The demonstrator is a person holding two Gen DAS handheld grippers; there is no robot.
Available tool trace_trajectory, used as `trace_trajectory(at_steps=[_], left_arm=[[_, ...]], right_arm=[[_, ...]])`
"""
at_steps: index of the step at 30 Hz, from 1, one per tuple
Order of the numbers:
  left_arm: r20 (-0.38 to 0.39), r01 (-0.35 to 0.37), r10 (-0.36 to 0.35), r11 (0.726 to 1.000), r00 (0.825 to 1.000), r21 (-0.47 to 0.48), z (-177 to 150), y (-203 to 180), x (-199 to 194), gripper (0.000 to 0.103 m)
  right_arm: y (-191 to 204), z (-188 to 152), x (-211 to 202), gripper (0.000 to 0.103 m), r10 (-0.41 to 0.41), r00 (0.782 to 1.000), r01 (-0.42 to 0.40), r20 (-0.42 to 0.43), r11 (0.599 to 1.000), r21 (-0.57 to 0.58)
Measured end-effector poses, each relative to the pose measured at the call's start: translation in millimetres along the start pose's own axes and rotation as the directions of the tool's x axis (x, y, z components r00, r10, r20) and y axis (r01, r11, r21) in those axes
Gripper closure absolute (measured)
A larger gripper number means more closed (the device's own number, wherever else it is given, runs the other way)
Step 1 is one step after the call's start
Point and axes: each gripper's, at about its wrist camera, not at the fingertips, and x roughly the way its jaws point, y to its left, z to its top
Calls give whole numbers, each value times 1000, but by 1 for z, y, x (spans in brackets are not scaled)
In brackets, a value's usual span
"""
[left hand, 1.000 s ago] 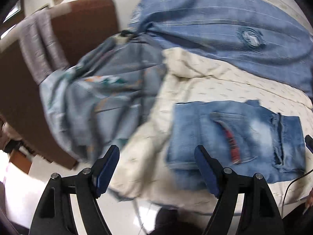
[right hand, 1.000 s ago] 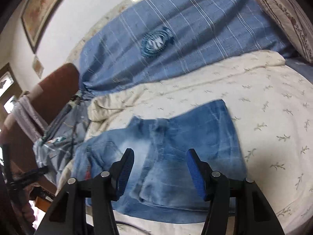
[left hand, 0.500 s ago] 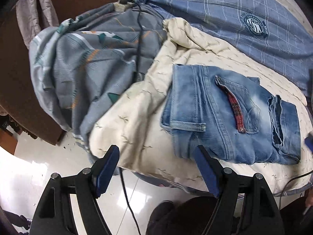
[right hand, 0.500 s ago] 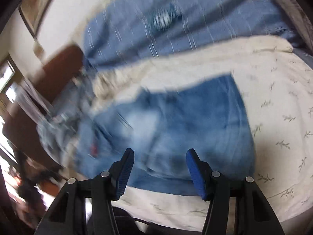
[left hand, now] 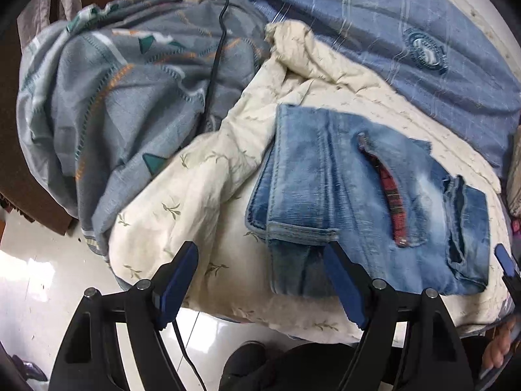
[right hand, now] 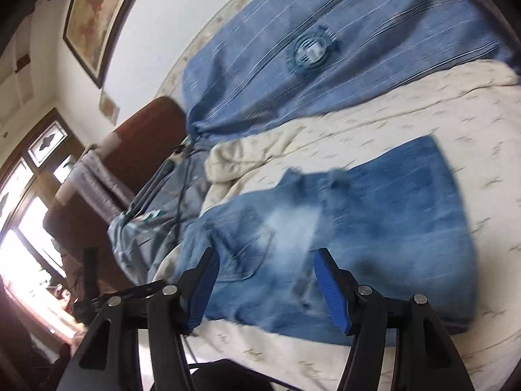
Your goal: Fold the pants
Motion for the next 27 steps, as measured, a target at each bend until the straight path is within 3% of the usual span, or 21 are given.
trace_trajectory(at_steps=[4, 10, 12, 14, 18, 23, 27], left_arm=[[-21, 36, -37, 999, 999, -38, 3, -2, 17, 23], [-44, 66, -66, 998, 997, -17, 9, -17, 41, 23], [-61, 36, -36, 999, 997, 6, 10, -18, 56, 8], [-74, 57, -61, 997, 995, -57, 13, -7, 64, 5], [-64, 91, -95, 993, 993, -69, 16, -4, 54, 10], [-46, 214, -223, 965, 974, -154, 17, 17, 35, 11], [-18, 235, -241, 956, 970, -175, 14, 28, 13, 11]], right_arm=[[22, -4, 14, 39, 52, 998, -54, -42, 997, -57], [21, -4, 34, 39, 34, 996, -41, -85, 996, -79], [16, -2, 35, 39, 22, 996, -28, -84, 997, -67], [12, -1, 34, 39, 9, 997, -13, -81, 998, -55], [4, 1, 30, 39, -1, 997, -1, -74, 1000, -30], [3, 0, 25, 39, -6, 998, 4, -66, 1000, -29], [5, -1, 22, 39, 5, 998, -8, -63, 999, -37]])
